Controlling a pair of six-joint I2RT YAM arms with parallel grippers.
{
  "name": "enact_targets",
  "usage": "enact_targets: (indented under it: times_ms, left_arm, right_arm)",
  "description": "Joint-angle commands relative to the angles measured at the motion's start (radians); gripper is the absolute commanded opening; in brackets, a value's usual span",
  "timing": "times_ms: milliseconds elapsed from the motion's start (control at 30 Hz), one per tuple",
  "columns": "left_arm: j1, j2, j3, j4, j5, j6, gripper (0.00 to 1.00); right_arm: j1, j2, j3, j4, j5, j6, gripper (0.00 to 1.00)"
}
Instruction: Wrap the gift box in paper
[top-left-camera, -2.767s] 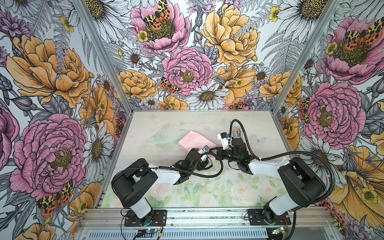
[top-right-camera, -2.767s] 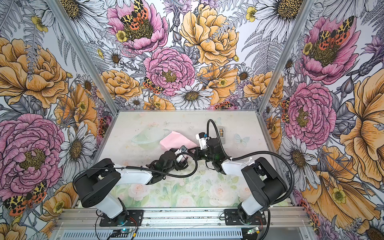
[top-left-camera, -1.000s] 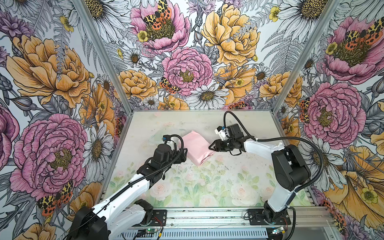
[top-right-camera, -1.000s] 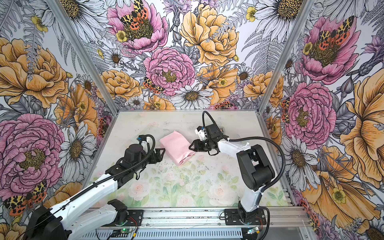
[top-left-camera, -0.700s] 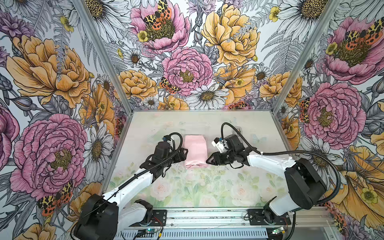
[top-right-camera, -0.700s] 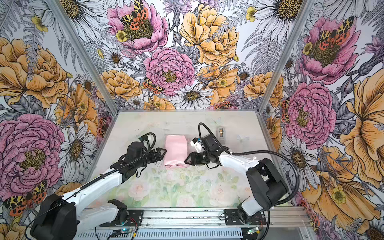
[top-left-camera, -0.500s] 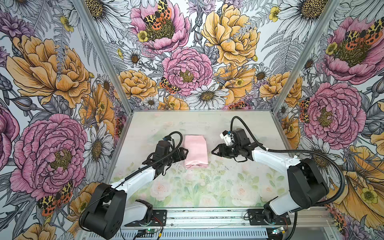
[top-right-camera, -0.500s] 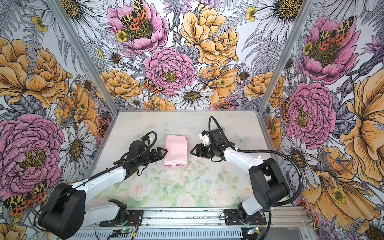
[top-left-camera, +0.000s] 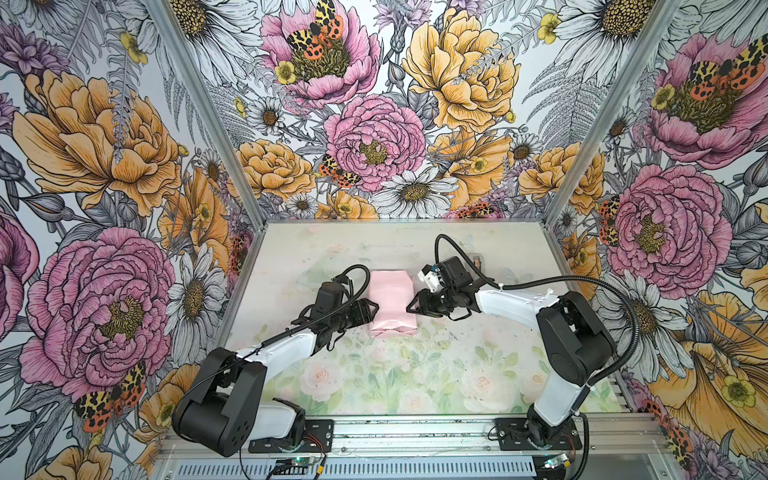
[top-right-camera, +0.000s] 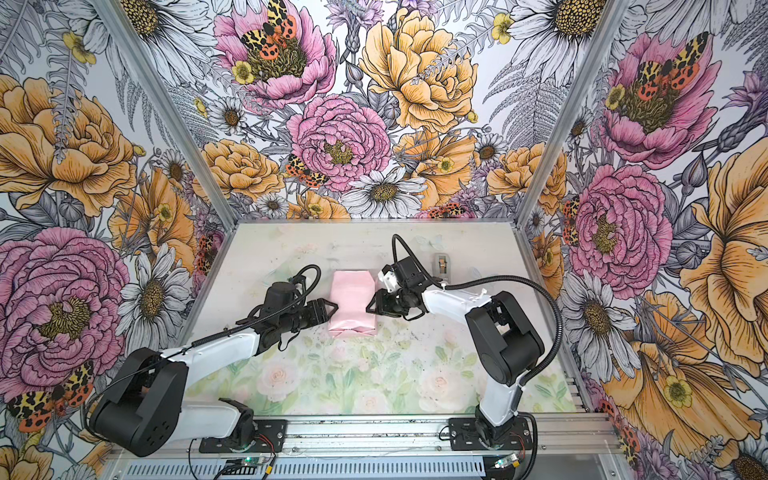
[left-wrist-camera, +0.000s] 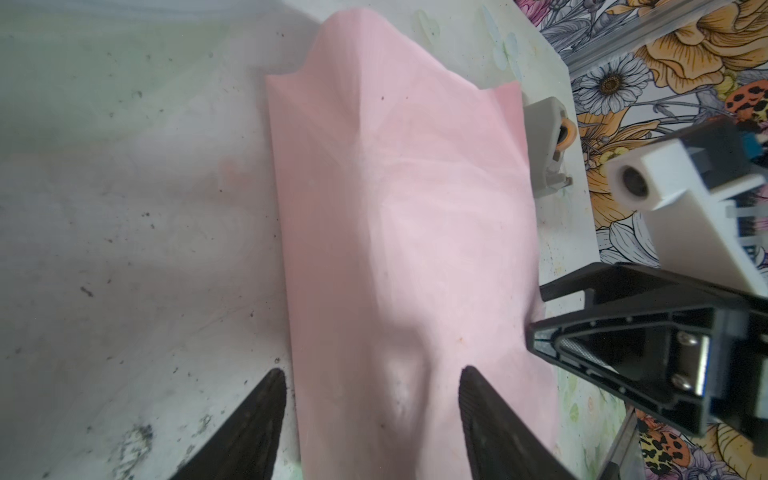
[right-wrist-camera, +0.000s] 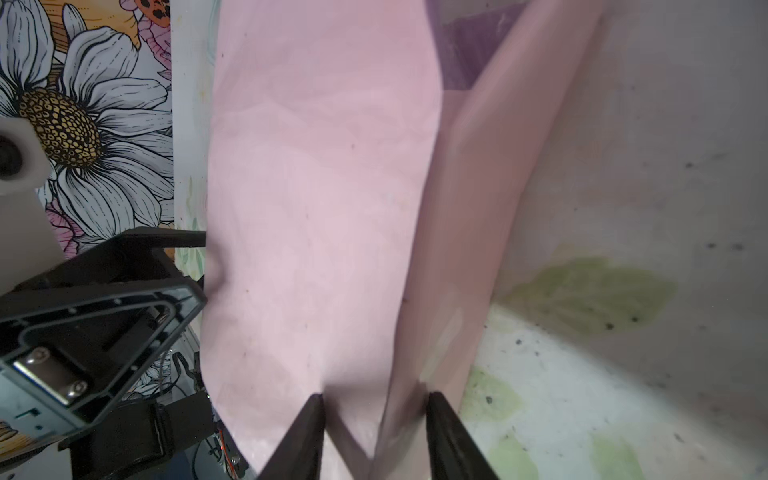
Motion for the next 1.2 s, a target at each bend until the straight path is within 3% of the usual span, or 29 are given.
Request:
enact_targets:
  times_ms: [0,100,200,300,467,667,867,1167]
  left_arm:
    - [0.008,0.013,-0.023,-0.002,-0.029,0.032,0.64]
    - [0.009,0.007,-0.023,-0.009,-0.018,0.031,0.63]
    - [0.009,-0.02,-0.014,-0.002,-0.002,0.015,0.69]
    - [0.008,-0.043,0.007,0.002,0.005,0.001,0.71]
    - [0.012,0.002,0.034,0.034,0.014,0.0,0.63]
    - [0.005,0.111,0.054,0.104,0.027,-0.002,0.6]
    - [-0.046,0.172,0.095,0.128,0.036,0.024,0.48]
    - [-0.122,0.156,0.138,0.174,0.019,0.089,0.45]
  right_arm:
    - [-0.007,0.005,-0.024,-0.092,0.143,-0.025,0.37]
    - [-0.012,-0.041,-0.038,-0.092,0.127,-0.027,0.41]
    - [-0.02,-0.091,-0.027,-0.088,0.084,-0.027,0.52]
    - [-0.028,-0.097,-0.001,-0.078,0.043,-0.017,0.55]
    - [-0.027,-0.026,0.061,-0.069,0.031,-0.005,0.55]
    - [-0.025,0.082,0.127,-0.068,0.022,-0.013,0.52]
    - [-0.02,0.159,0.158,-0.04,-0.011,-0.024,0.42]
    - [-0.028,0.056,0.063,0.09,0.018,-0.1,0.3]
